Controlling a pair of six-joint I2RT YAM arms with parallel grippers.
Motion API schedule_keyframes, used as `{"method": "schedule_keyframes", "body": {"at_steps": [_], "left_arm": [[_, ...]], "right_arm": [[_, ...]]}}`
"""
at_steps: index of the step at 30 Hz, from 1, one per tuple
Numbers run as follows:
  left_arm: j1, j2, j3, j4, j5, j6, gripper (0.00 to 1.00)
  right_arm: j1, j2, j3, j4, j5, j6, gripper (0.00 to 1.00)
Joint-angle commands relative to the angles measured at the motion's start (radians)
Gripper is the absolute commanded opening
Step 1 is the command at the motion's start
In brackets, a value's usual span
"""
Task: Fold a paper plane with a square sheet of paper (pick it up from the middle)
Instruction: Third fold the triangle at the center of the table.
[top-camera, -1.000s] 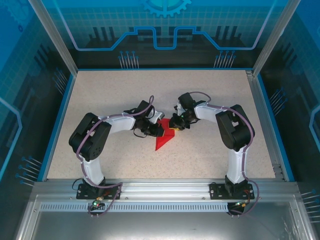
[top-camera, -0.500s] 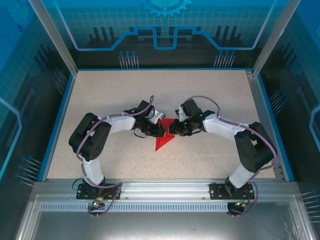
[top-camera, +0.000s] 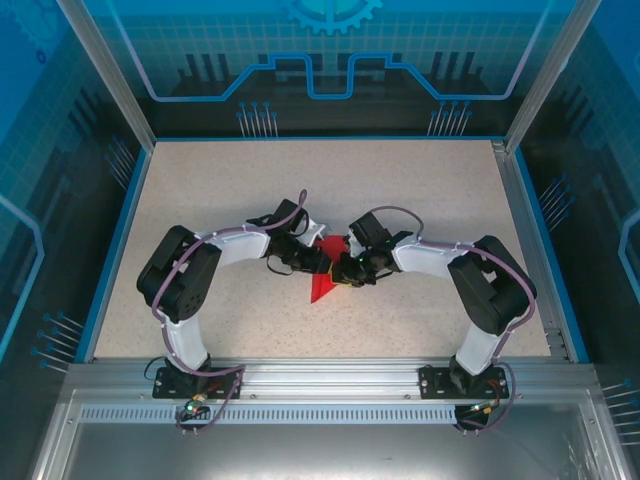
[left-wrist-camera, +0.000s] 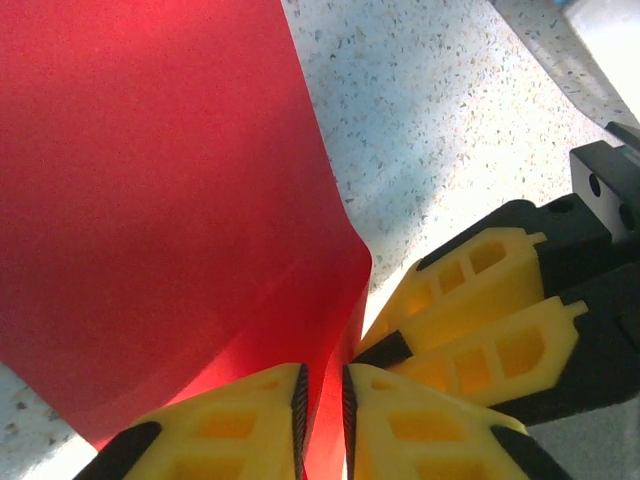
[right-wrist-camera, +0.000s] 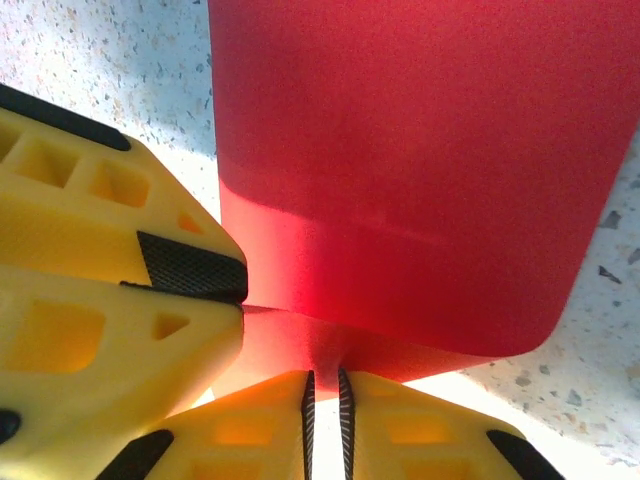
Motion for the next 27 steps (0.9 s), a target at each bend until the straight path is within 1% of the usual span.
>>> {"method": "schedule_keyframes", "body": {"at_steps": [1,3,6,11,19,27], "left_arm": [[0.001,-0.048,0.031,-0.051,0.073,0.035,0.26],[0.0,-0.055,0.028,-0.063,0.086,0.043,0.28],[0.001,-0.056,0.029,-0.088,0.111,0.058,0.28],[0.0,-0.032,0.036,-0.093,0.144,0.064,0.26],[0.002,0.002,0.069,-0.158,0.126,0.1,0.25],[0.002,0.03,0.08,-0.177,0.127,0.113,0.26]], "right_arm": [[-0.003,0.009,0.0,0.022,0.025,0.016,0.17],[-0.007,0.011,-0.003,0.021,0.025,0.016,0.17],[-0.009,0.008,0.0,0.02,0.02,0.015,0.17],[-0.01,0.008,0.001,0.014,0.021,0.013,0.17],[-0.011,0.013,0.003,0.015,0.017,0.012,0.17],[-0.012,0.012,0.004,0.014,0.015,0.011,0.17]]}}
